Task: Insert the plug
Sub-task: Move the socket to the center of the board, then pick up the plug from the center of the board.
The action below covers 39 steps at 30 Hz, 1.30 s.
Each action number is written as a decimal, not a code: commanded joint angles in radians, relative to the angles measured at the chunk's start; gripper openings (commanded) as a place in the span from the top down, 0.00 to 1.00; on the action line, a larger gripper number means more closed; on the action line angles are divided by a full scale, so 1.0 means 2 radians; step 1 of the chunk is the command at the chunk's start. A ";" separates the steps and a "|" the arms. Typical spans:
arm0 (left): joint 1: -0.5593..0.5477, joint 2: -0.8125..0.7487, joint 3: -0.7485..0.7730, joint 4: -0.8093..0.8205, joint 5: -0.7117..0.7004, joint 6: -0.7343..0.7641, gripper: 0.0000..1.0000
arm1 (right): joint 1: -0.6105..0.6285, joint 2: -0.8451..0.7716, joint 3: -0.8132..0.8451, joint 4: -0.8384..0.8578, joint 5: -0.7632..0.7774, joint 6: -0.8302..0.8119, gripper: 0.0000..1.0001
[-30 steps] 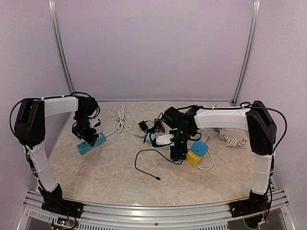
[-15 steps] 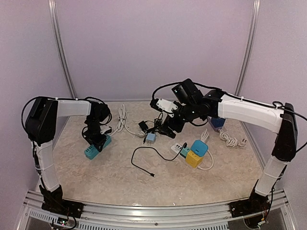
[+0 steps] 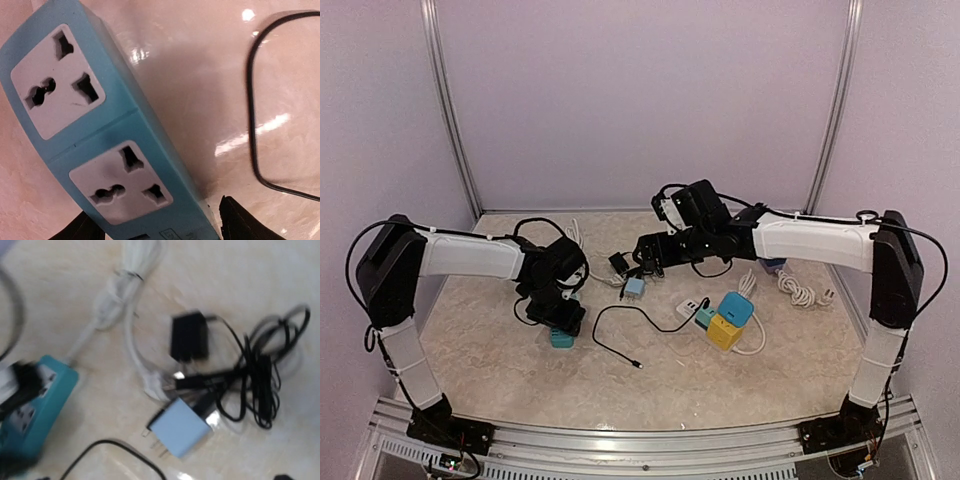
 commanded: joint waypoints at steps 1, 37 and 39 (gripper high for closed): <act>-0.045 -0.047 -0.009 0.064 0.028 -0.068 0.25 | -0.002 0.029 0.002 0.023 0.048 0.073 0.06; 0.025 0.029 0.114 0.061 -0.076 0.052 0.25 | 0.032 0.263 0.183 -0.125 0.182 0.056 0.51; 0.024 0.019 0.105 0.065 -0.073 0.052 0.24 | 0.028 0.246 0.161 -0.110 0.175 0.050 0.60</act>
